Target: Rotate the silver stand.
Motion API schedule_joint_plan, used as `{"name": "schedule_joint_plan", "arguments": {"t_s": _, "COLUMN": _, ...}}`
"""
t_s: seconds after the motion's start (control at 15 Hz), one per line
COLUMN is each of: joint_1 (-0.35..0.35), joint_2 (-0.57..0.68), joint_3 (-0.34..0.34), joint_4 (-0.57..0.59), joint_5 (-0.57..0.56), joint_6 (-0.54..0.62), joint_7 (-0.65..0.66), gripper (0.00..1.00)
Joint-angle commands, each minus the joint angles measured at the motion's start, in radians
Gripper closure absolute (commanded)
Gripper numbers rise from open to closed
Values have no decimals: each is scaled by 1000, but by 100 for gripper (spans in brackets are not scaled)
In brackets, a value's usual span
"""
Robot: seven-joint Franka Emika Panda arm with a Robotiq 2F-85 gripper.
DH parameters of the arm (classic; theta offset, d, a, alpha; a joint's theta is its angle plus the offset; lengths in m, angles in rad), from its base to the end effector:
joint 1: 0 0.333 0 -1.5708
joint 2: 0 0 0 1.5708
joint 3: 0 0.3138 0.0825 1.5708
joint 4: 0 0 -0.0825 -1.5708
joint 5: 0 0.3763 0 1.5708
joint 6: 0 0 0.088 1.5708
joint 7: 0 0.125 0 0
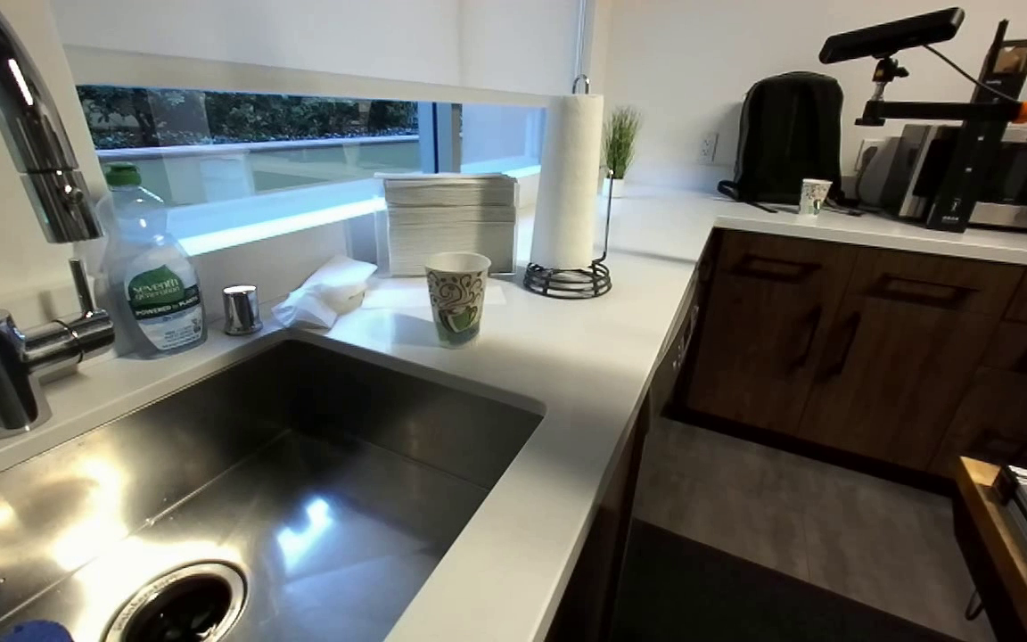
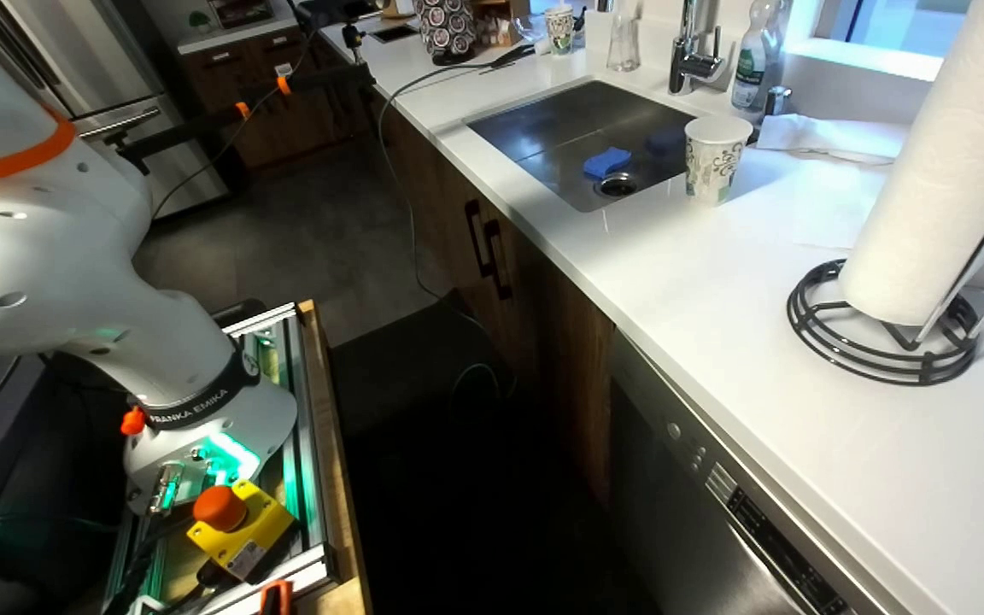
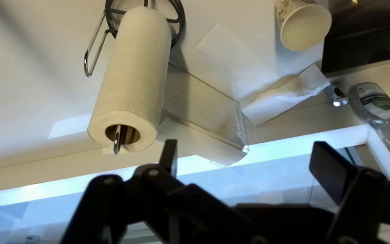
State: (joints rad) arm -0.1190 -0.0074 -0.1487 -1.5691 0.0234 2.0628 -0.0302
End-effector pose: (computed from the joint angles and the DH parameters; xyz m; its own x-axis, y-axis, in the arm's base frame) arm 0.5722 -0.1556 0.6659 0.8504 -0.2139 0.4807 -0.2387 -0.9711 -0.0100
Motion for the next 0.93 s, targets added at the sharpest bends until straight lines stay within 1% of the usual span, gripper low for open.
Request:
{"name": "schedule_joint_plan", "arguments": {"t_s": 0.0, "joint_1": -17, "joint_2": 136, "joint_3": -4, "joint_4": 108, "joint_5": 9, "joint_6": 77, "joint_7": 72, "gripper": 0}}
{"name": "schedule_joint_plan", "arguments": {"t_s": 0.2, "joint_1": -32, "joint_2": 235, "joint_3": -12, "joint_4": 196, "joint_5": -9, "joint_6": 143, "joint_7": 111, "gripper": 0}}
{"name": "schedule_joint_plan", "arguments": {"t_s": 0.47, "joint_1": -62, "joint_2": 335, "joint_3": -37, "joint_4": 292, "joint_5": -25, "joint_6": 164, "joint_7": 135, "gripper": 0}}
{"name": "schedule_joint_plan", "arguments": {"t_s": 0.67, "joint_1": -75, "joint_2": 380, "joint_3": -63, "joint_4": 331, "joint_5": -27, "joint_6": 162, "joint_7": 138, "gripper": 0}}
{"name": "schedule_joint_plan", "arguments": {"t_s": 0.87, "joint_1": -79, "joint_2": 408, "joint_3": -81, "joint_4": 342, "joint_5": -32, "joint_6": 166, "joint_7": 132, "gripper": 1}}
